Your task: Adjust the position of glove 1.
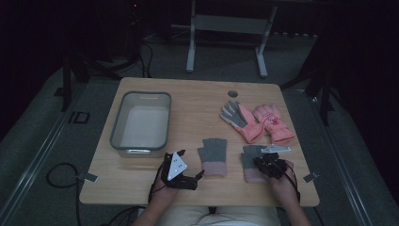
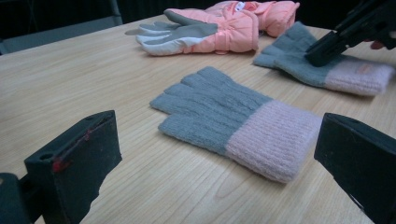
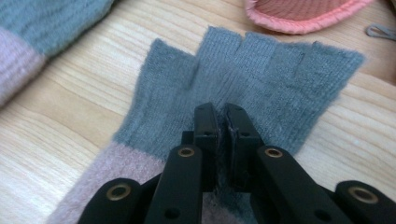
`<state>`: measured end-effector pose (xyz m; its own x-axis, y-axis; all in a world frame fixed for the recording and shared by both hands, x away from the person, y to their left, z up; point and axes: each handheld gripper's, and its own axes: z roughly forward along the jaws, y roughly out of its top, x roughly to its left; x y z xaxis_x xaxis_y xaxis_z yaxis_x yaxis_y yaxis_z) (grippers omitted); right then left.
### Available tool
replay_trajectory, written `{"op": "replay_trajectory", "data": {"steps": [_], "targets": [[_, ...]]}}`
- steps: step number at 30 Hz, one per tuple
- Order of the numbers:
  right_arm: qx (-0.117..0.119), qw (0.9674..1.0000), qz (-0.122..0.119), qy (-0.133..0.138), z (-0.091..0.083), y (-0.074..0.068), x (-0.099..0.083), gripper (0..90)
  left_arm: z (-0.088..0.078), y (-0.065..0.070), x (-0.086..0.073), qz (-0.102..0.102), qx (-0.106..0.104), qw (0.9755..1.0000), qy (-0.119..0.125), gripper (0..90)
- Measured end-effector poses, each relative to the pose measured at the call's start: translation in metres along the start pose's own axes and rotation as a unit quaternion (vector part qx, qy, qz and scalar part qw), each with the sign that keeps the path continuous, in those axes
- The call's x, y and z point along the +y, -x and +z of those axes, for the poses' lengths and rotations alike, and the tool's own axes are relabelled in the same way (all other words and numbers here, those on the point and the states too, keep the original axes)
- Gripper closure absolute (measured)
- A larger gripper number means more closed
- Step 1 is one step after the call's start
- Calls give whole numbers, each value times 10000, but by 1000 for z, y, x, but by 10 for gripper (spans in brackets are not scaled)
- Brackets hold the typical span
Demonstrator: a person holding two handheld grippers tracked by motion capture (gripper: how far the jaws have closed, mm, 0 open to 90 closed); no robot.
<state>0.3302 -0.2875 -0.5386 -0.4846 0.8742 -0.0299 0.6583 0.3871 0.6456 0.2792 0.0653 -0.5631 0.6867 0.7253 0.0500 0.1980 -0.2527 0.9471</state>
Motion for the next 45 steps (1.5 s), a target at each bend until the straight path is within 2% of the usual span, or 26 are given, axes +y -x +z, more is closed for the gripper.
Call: {"op": "replay_trajectory", "data": {"steps": [4, 9, 13, 16, 24, 31, 35, 45], "targets": [[-5, 9998, 118, 165, -14, 0, 8, 853, 0, 0, 0, 38, 61, 10000, -5, 0], [53, 9981, 168, 583, -39, 0, 33, 853, 0, 0, 0, 33, 52, 10000, -5, 0], [115, 9965, 21, 829, -53, -13, 59, 852, -1, -2, 0, -1, 128, 9999, 16, 0], [170, 9954, -86, 942, -55, -26, 75, 853, -1, -2, -1, -34, 143, 9999, 34, 0], [651, 9925, -277, 997, -38, -65, 95, 852, -2, -3, -1, -50, 161, 9998, 58, 0], [785, 9931, -347, 801, -14, -90, 97, 852, -2, -3, -1, -44, 139, 9999, 64, 0], [829, 9942, -318, 613, 2, -98, 93, 852, -2, -3, -1, -51, 118, 9999, 64, 0], [908, 9950, -169, 381, 23, -103, 83, 850, -2, -3, -1, -66, 96, 9999, 52, 0]]}}
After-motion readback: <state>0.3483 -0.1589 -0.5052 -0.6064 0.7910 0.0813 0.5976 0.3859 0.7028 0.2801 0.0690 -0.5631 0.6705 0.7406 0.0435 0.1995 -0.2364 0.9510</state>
